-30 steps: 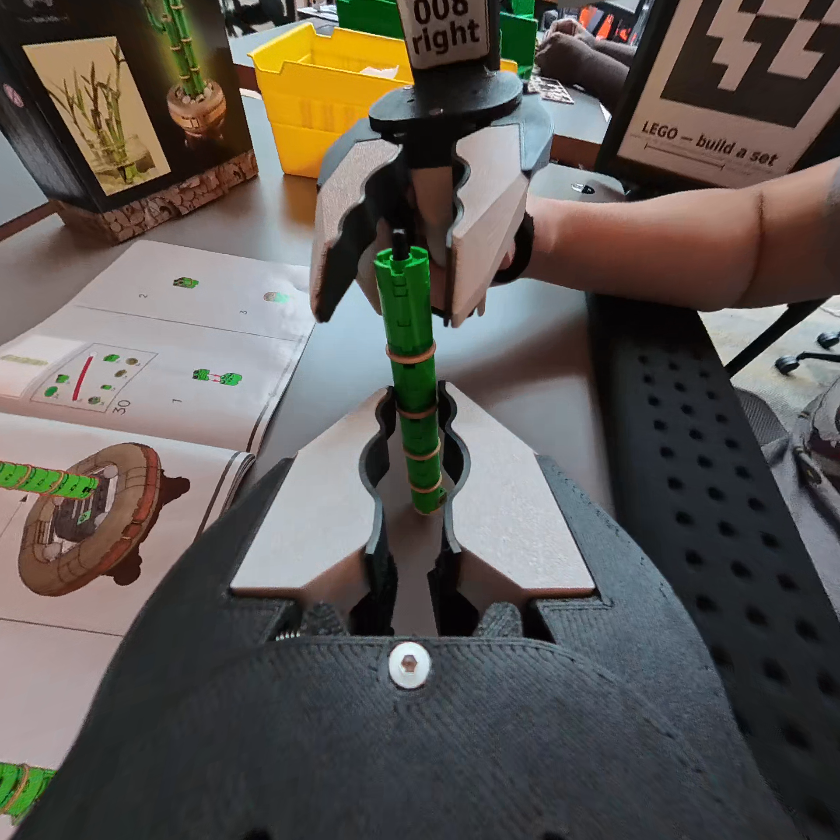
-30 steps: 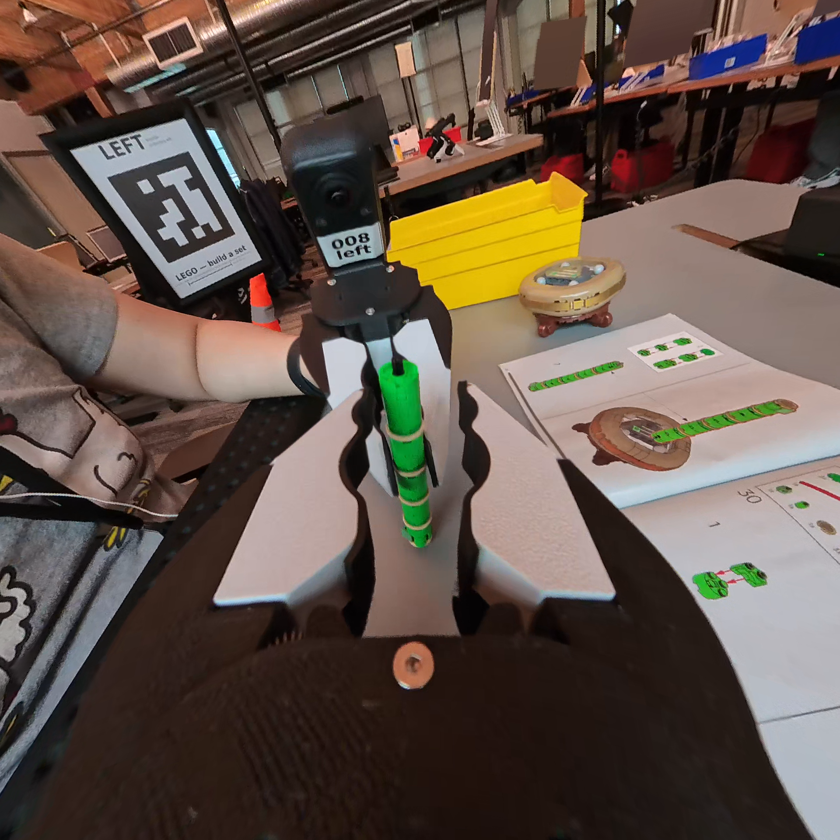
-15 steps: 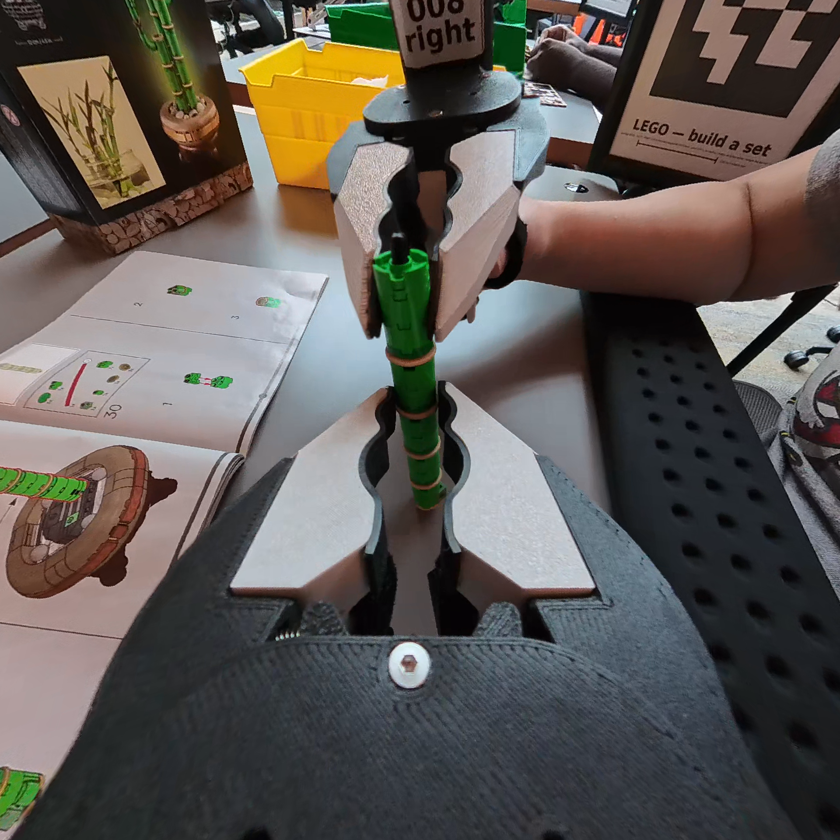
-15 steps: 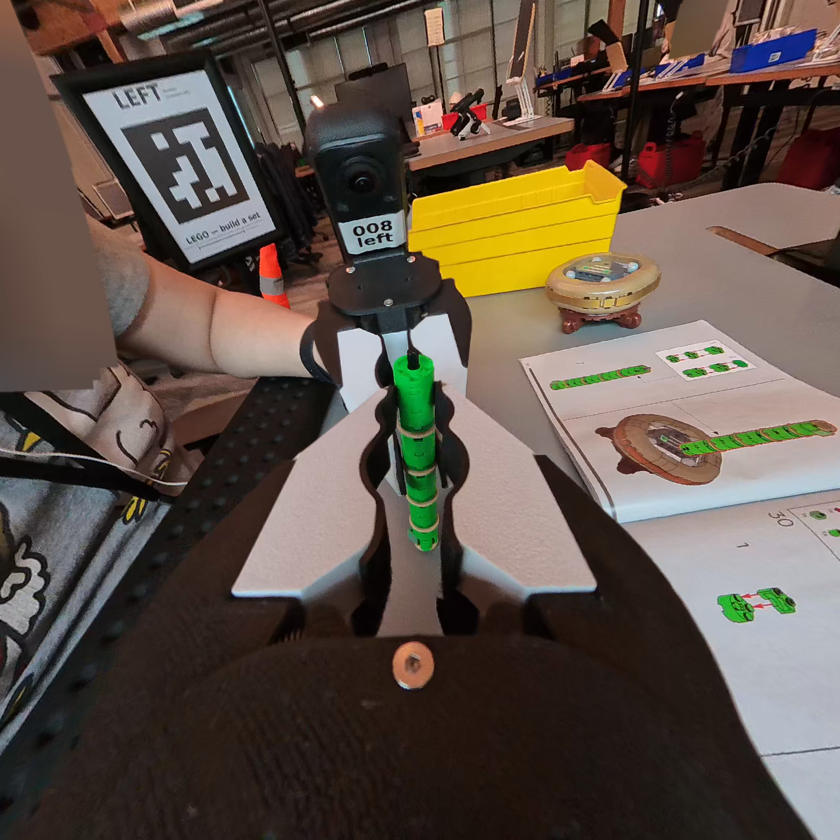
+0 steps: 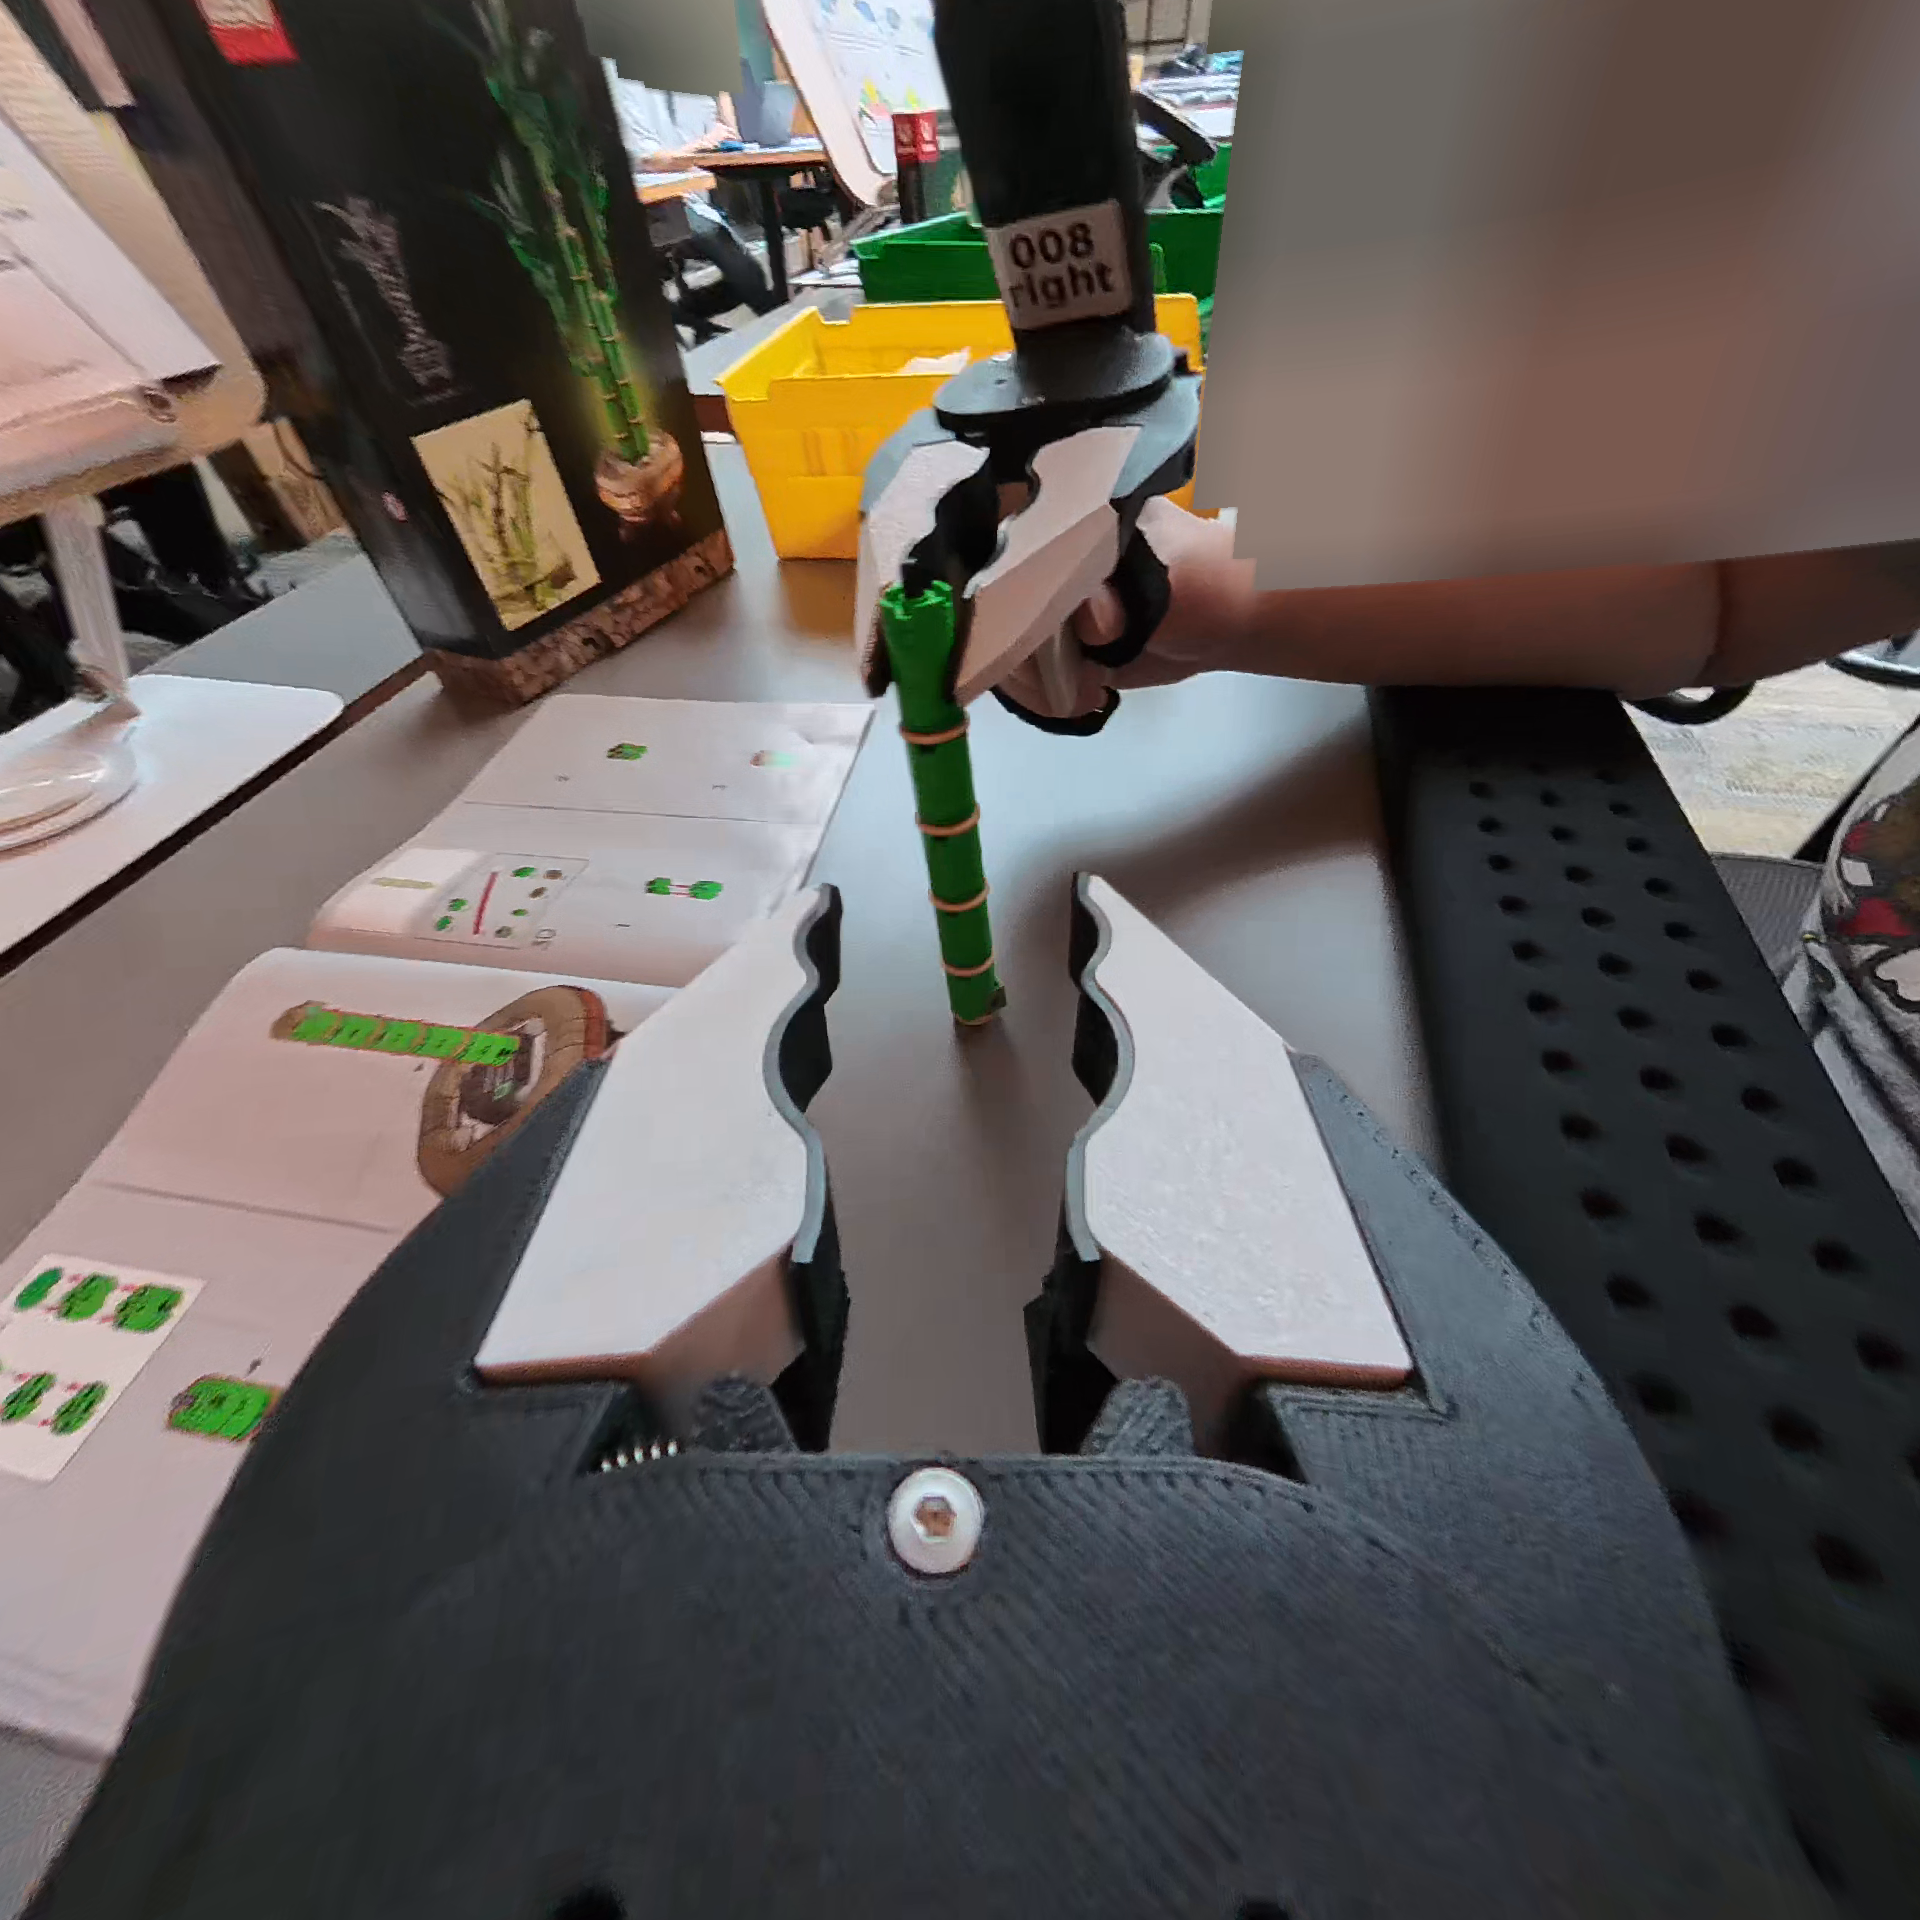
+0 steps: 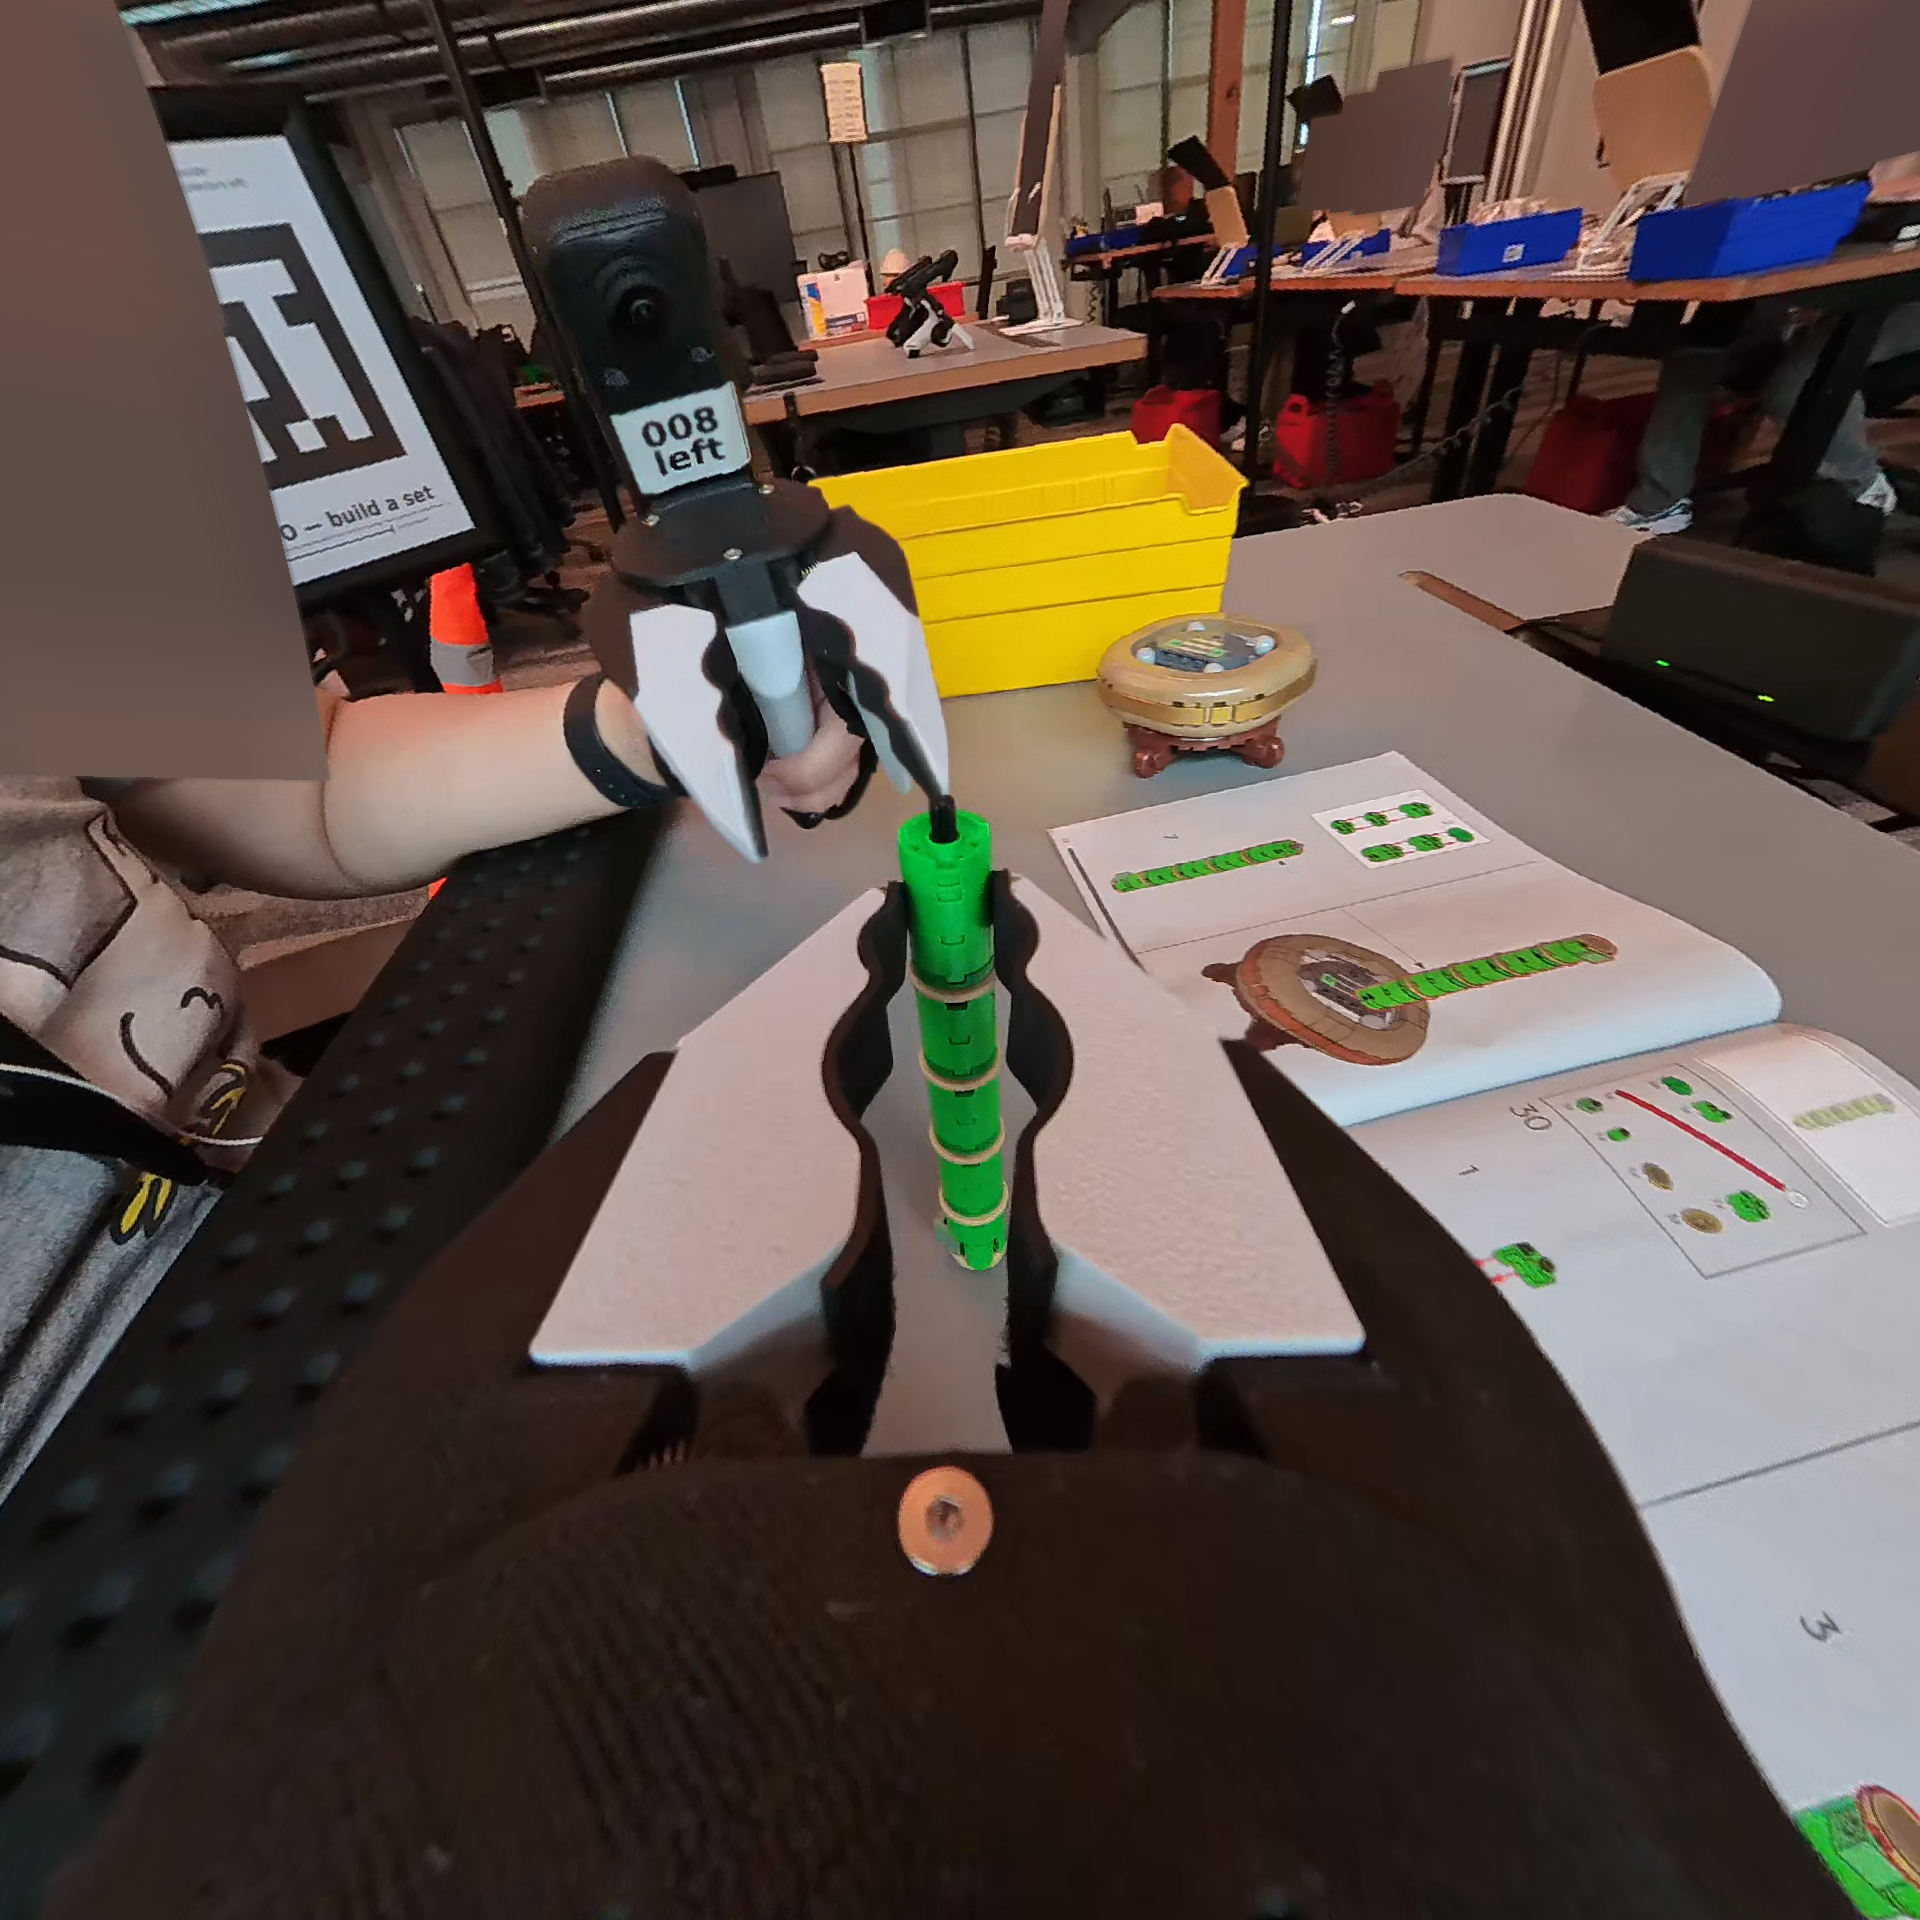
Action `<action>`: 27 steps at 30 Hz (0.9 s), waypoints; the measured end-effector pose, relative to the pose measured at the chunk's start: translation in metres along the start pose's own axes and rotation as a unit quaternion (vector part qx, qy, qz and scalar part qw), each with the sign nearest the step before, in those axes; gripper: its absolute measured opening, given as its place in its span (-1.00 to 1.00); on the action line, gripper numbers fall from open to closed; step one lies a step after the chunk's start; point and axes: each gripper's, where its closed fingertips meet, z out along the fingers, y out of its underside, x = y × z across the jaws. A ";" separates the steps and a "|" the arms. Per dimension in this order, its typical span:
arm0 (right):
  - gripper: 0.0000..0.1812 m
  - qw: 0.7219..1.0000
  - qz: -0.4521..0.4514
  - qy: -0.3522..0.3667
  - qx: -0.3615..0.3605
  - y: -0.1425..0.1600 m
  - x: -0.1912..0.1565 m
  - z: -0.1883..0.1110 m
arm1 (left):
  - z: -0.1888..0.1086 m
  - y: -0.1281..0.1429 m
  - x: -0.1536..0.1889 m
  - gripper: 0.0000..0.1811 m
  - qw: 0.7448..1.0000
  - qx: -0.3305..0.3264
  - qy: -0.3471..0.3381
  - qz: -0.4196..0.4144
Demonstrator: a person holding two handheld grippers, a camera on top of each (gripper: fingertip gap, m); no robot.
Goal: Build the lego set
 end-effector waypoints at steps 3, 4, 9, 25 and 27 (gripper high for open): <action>-0.83 1.000 0.003 0.005 0.002 0.000 0.004 -0.002 | -0.006 0.000 -0.010 -0.55 1.000 0.003 -0.013 -0.013; -0.83 1.000 0.002 0.007 0.003 0.001 0.005 -0.002 | -0.007 0.002 -0.012 -0.55 1.000 0.001 -0.015 -0.015; -0.83 1.000 -0.007 0.008 -0.002 0.001 0.004 -0.001 | -0.002 0.009 -0.007 -0.56 1.000 -0.021 -0.006 -0.011; -0.83 0.992 -0.062 0.109 -0.007 -0.035 0.024 -0.054 | -0.224 -0.104 -0.072 -0.72 0.869 0.268 -0.404 0.095; -0.83 0.986 -0.060 0.153 -0.040 -0.040 0.031 -0.077 | -0.234 -0.106 -0.069 -0.75 0.850 0.273 -0.436 0.113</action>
